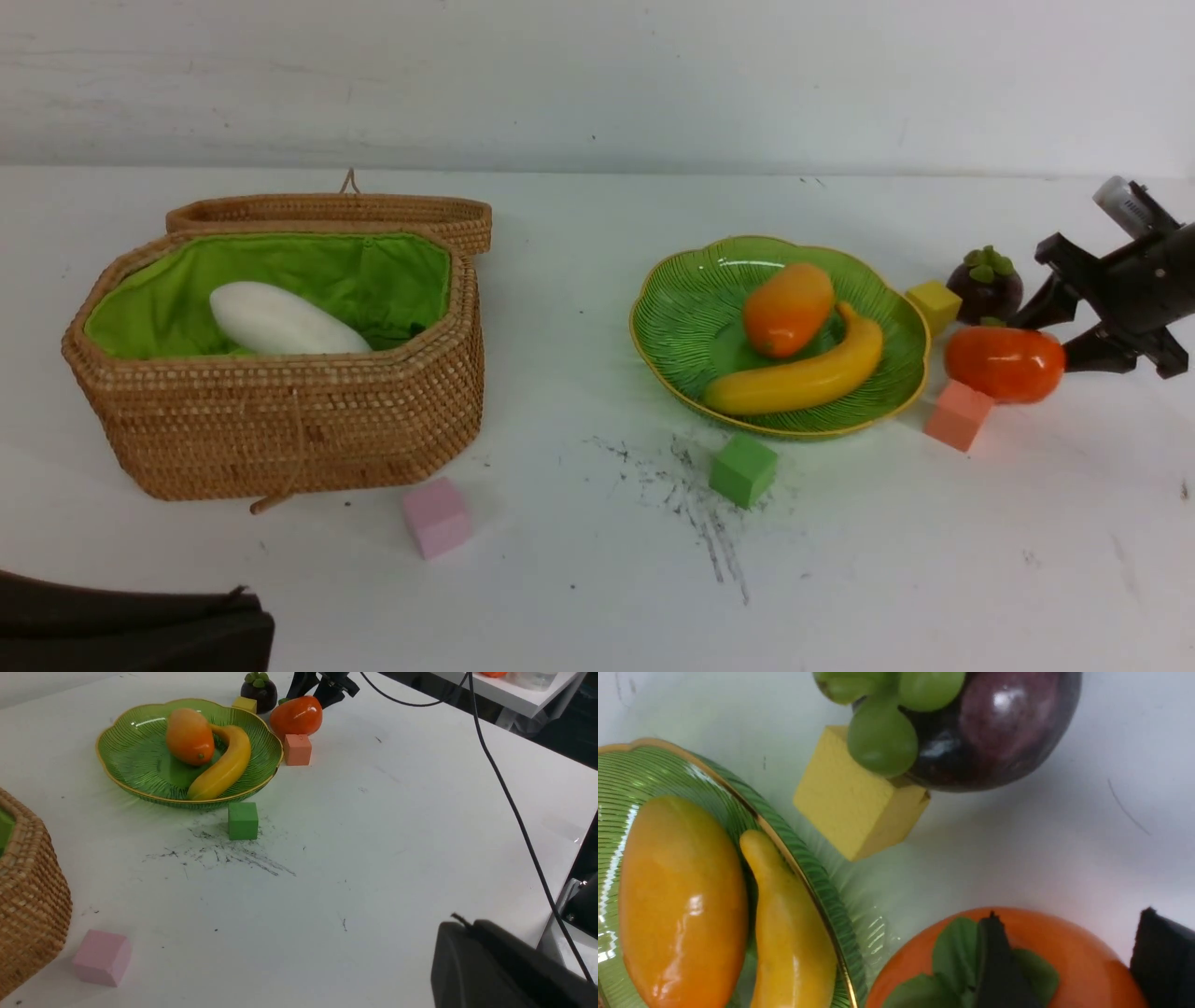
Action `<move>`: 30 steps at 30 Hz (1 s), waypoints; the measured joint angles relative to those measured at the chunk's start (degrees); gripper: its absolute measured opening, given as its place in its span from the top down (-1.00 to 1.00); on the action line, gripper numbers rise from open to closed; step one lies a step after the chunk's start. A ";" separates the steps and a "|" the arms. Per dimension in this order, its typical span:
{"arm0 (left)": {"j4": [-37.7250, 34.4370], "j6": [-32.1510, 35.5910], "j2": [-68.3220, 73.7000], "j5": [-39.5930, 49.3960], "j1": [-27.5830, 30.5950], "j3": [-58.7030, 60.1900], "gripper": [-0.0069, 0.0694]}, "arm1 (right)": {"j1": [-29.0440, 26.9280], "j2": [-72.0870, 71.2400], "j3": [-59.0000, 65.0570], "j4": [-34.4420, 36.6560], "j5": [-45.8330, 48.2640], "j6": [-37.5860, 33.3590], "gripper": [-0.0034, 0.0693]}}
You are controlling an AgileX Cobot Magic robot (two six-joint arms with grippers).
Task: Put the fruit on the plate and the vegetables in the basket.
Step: Grab a tomato with your right arm and place it on the plate on the right.
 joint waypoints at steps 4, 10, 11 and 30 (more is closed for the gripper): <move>0.00 0.00 0.00 0.41 0.00 0.00 0.81 | 0.00 0.00 -0.15 0.04 0.19 0.00 -0.07; 0.00 0.04 0.00 0.81 0.00 0.00 0.81 | 0.00 0.18 -2.02 -1.59 1.68 0.40 -0.14; 0.00 0.04 0.00 0.84 0.00 0.00 0.81 | 0.00 0.18 -2.57 -1.98 2.10 1.01 -0.21; 0.05 0.41 0.00 1.68 0.00 0.00 0.80 | 0.00 -3.67 -4.84 -11.98 7.83 7.49 -0.72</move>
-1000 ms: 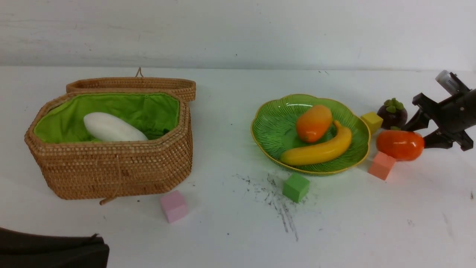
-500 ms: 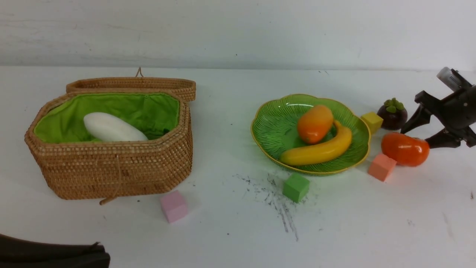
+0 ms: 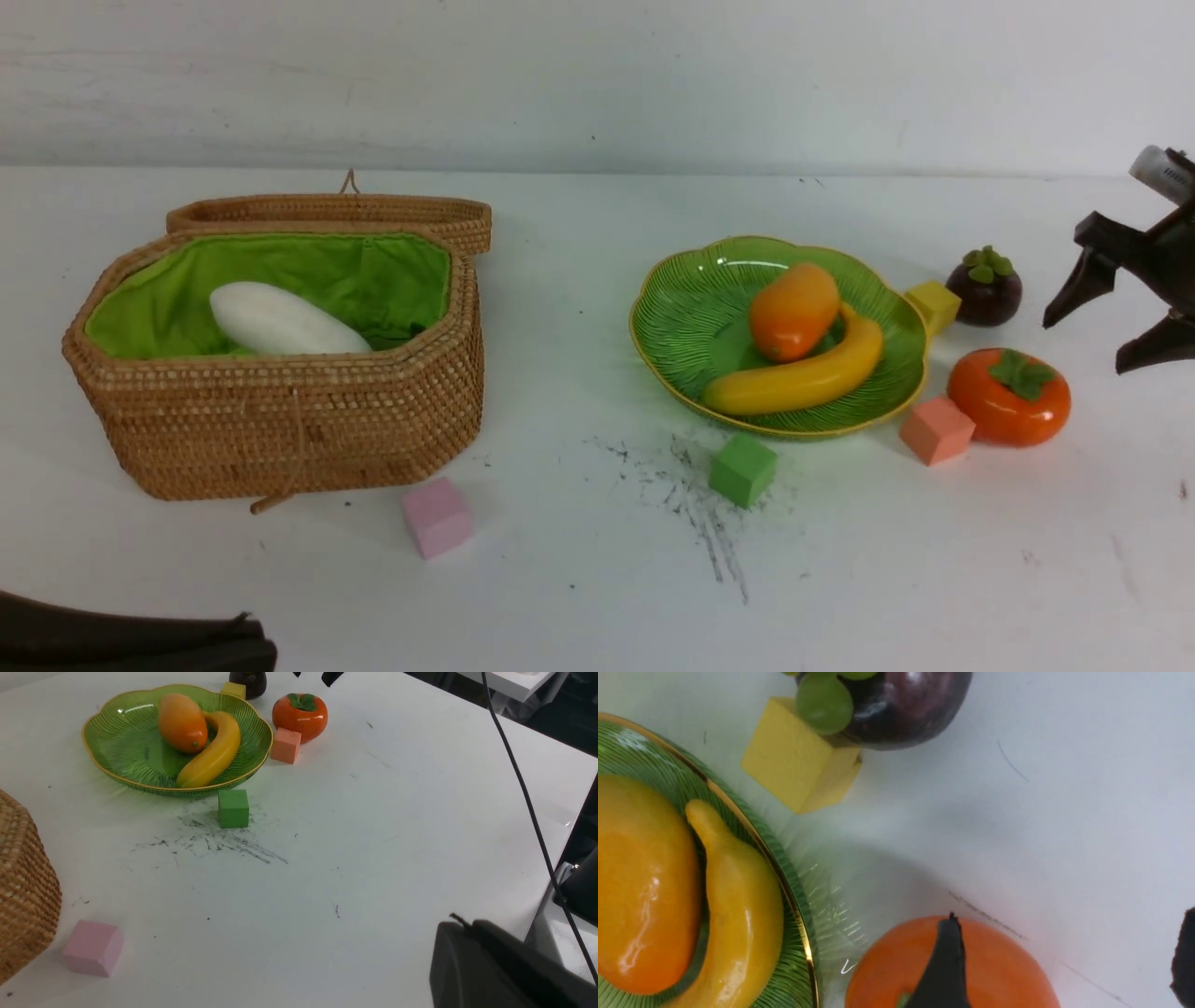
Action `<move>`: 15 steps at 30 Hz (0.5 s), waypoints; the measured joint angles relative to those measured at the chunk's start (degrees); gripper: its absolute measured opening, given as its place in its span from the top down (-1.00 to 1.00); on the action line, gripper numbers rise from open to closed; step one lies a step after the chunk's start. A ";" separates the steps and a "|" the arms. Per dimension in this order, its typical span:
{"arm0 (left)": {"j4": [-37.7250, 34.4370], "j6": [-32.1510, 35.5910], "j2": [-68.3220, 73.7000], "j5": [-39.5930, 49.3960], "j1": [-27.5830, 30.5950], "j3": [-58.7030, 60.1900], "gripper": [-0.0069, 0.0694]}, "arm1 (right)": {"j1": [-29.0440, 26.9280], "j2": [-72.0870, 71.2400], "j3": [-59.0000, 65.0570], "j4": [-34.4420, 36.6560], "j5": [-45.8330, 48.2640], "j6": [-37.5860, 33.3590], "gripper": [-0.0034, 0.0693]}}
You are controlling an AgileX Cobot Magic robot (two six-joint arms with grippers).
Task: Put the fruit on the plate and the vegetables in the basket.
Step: Grab a tomato with your right arm and place it on the plate on the right.
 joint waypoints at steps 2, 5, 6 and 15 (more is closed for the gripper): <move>0.41 0.00 0.00 0.00 0.00 0.00 0.80 | 0.29 -0.06 0.64 0.14 0.00 0.00 -0.72; 1.48 0.04 0.00 0.00 0.00 0.00 0.80 | 1.50 -0.63 3.97 0.14 -0.07 0.14 -0.72; 1.66 0.04 0.00 0.00 0.00 0.00 0.80 | 1.73 -0.69 4.49 0.14 -0.07 0.14 -0.72; 1.95 0.04 0.00 0.11 0.00 0.00 0.80 | 4.28 -1.15 10.34 -0.20 -2.82 -0.04 -0.72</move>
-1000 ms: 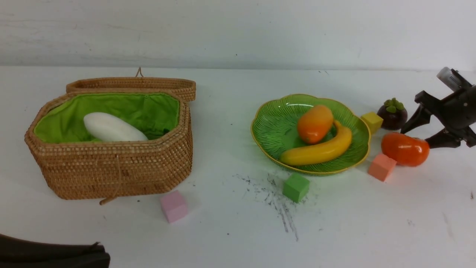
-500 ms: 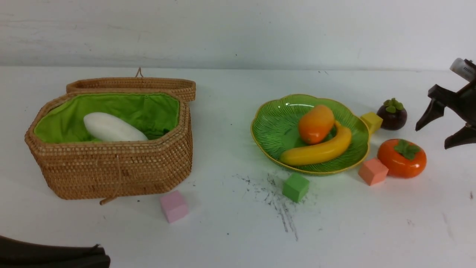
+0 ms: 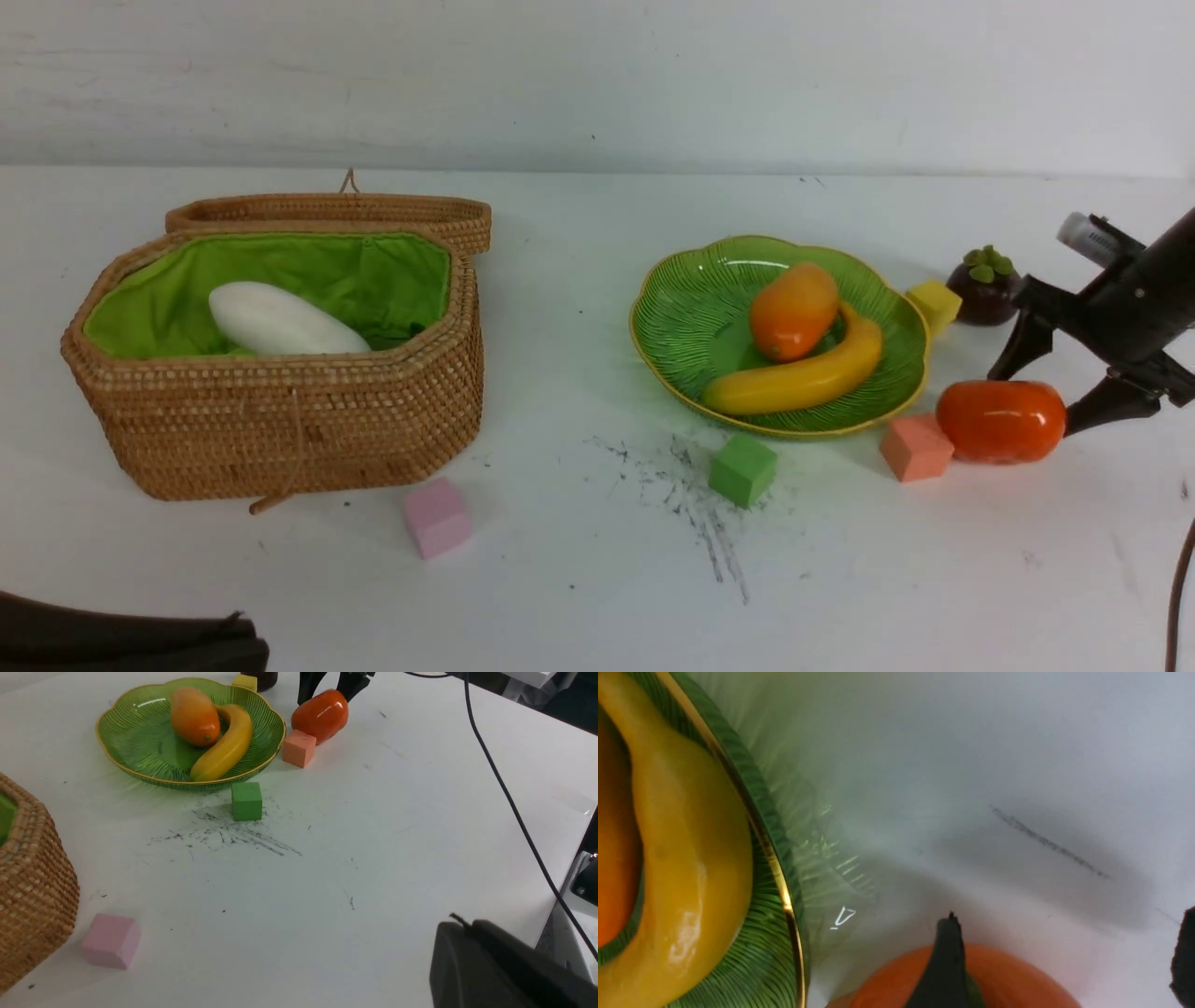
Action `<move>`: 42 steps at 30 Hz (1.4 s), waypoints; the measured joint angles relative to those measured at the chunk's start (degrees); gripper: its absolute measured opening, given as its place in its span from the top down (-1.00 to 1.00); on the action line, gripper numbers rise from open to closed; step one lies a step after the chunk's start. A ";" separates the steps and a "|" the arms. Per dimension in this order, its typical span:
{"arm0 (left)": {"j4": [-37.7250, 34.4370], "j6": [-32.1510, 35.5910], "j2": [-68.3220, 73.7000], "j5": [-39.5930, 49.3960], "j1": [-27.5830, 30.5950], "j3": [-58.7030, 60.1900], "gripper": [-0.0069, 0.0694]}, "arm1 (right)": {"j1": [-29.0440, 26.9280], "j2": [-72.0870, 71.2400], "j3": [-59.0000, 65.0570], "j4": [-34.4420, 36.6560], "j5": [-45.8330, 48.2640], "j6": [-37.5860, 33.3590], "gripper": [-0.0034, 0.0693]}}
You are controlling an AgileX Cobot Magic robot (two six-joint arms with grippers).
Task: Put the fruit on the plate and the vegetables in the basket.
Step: Grab a tomato with your right arm and place it on the plate on the right.
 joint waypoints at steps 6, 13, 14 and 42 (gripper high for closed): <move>0.17 0.00 0.00 0.12 0.00 0.00 0.79 | 0.00 0.00 -0.63 0.06 0.57 -0.59 -0.72; 0.17 0.22 0.00 0.28 0.00 0.00 0.78 | 0.00 -4.62 -2.01 -1.27 2.43 -0.56 -0.72; 0.17 0.58 0.00 0.28 0.00 0.00 0.78 | 0.00 -6.16 -1.78 -1.75 2.58 -0.19 -0.72; 0.19 4.87 0.00 1.93 0.00 0.00 0.74 | 3.87 -23.38 33.30 -1.34 -18.96 1.34 -0.72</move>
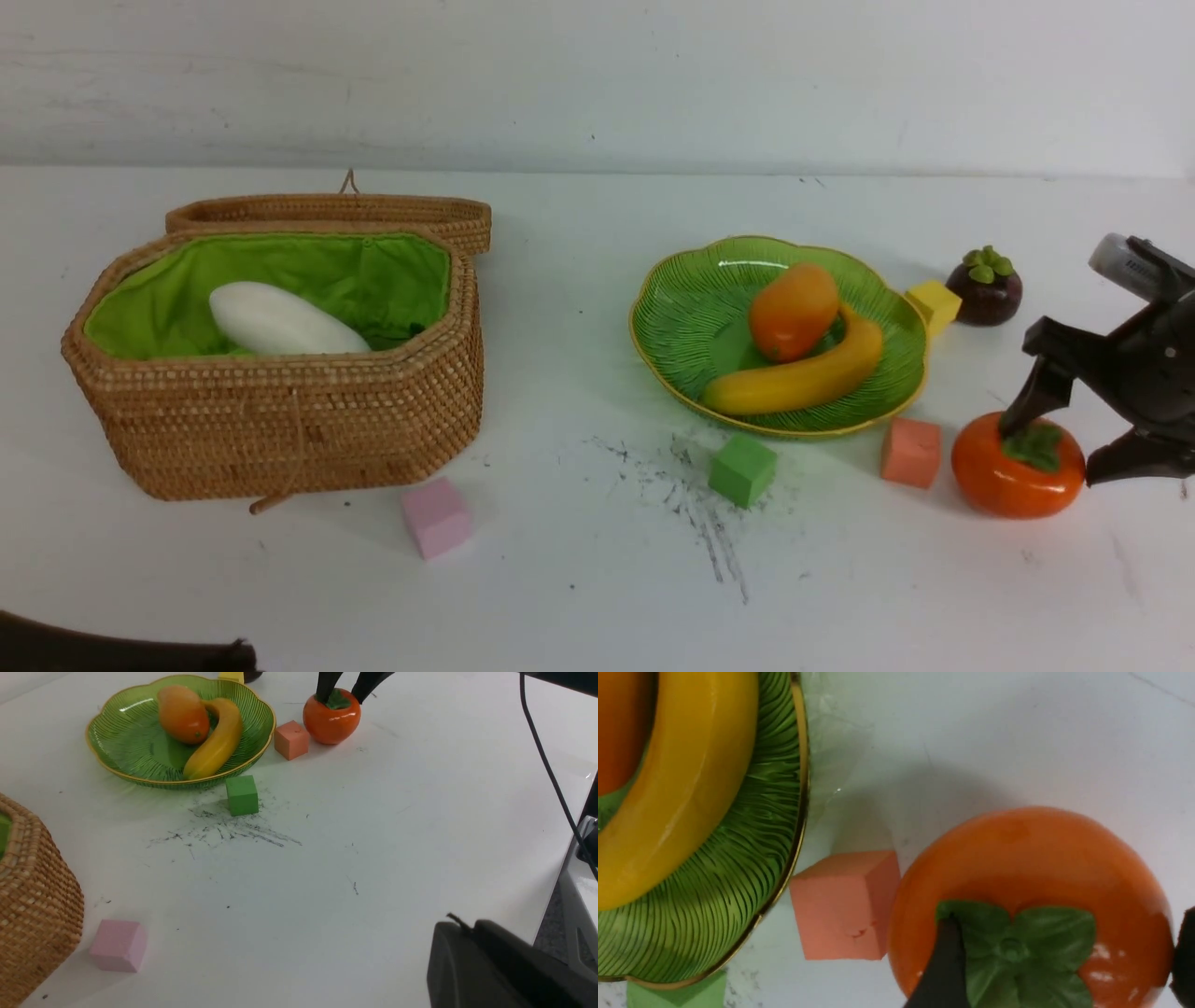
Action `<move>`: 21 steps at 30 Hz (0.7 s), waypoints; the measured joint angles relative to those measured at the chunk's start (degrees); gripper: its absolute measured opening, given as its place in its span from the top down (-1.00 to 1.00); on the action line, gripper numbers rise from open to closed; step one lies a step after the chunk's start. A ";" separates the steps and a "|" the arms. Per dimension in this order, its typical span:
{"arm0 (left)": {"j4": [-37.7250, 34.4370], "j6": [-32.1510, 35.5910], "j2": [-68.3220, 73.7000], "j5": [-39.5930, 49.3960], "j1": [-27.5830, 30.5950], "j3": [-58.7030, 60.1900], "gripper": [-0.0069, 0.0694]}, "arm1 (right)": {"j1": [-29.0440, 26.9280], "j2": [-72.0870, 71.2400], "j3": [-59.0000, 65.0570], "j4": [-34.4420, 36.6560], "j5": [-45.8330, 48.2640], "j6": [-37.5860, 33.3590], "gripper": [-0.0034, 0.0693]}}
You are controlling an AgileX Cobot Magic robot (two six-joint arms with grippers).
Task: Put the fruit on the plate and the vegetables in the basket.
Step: Grab a tomato with your right arm and place it on the plate on the right.
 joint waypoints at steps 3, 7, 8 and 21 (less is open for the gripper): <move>0.00 0.07 0.00 0.06 0.00 0.00 0.74 | 0.00 0.81 0.05 -0.23 -0.34 0.05 -0.72; 0.00 0.07 0.00 0.12 0.00 0.00 0.72 | 0.00 1.94 0.05 0.15 -0.97 0.23 -0.72; 0.00 0.07 0.00 0.12 0.00 0.00 0.72 | 0.00 2.26 -0.02 0.65 -1.09 0.31 -0.72; 0.00 0.07 0.00 0.12 0.00 0.00 0.72 | 0.04 5.36 -0.94 7.22 -3.32 -0.20 -0.67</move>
